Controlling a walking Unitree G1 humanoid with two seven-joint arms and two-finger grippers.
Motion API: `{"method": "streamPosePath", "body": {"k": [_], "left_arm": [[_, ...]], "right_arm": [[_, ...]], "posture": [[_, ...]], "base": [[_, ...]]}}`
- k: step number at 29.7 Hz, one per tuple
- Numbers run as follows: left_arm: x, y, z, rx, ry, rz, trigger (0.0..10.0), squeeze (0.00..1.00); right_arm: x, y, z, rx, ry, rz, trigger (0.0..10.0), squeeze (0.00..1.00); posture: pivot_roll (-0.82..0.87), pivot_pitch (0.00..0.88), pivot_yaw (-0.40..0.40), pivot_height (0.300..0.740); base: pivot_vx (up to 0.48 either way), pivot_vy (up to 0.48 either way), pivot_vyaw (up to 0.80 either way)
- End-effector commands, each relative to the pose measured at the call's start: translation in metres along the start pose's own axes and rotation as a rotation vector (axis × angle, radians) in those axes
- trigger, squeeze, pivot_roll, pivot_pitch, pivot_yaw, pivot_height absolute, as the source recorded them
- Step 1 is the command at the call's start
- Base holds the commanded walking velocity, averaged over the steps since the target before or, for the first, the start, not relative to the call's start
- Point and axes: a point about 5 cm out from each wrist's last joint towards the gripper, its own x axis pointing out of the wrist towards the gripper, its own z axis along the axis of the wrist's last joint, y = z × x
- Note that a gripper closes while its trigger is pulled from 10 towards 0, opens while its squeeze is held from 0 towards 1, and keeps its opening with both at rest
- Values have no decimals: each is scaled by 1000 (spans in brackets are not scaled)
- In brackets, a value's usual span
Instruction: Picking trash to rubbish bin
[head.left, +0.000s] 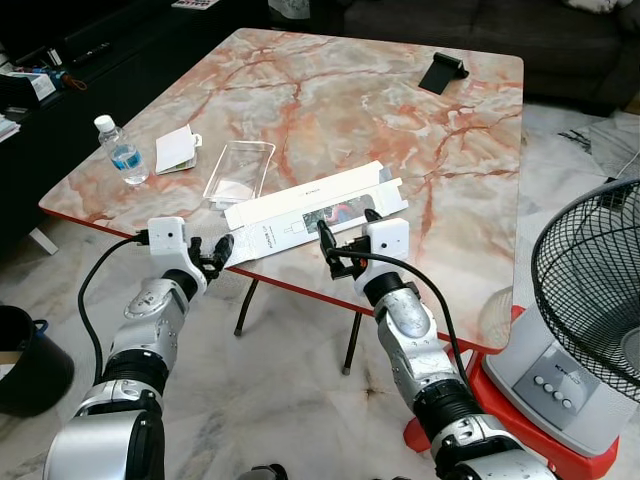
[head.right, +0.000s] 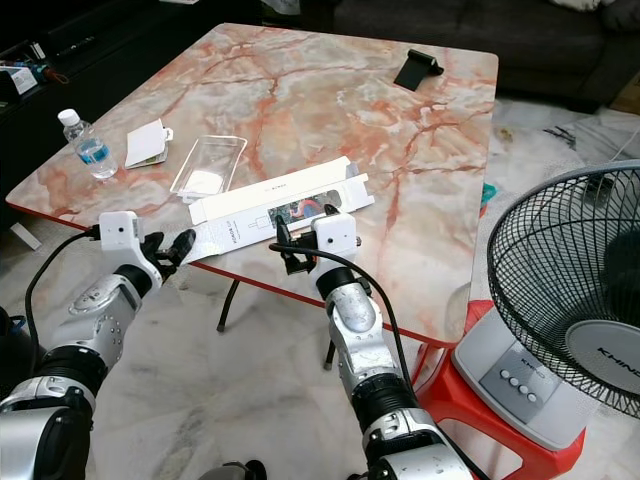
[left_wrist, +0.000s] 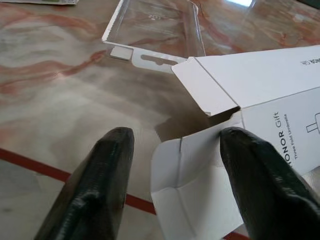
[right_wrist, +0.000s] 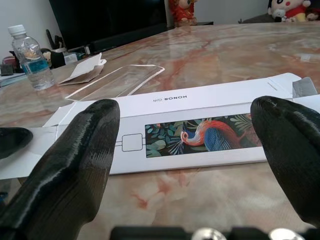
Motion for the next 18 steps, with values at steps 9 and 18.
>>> {"method": "streamPosePath", "body": {"k": [9,18], "left_arm": [[1,-5,-1,-63,-1,-44,0,0],[0,-10,-3,-115,-11,-87,0,0]], "right_arm": [[1,2,3,8,-10,2,10000,0],[1,2,3,8,-9,-2,10000,0]], "posture": [[111,147,45,728],[114,148,46,728]], "base": [[0,0,0],[0,0,0]]}}
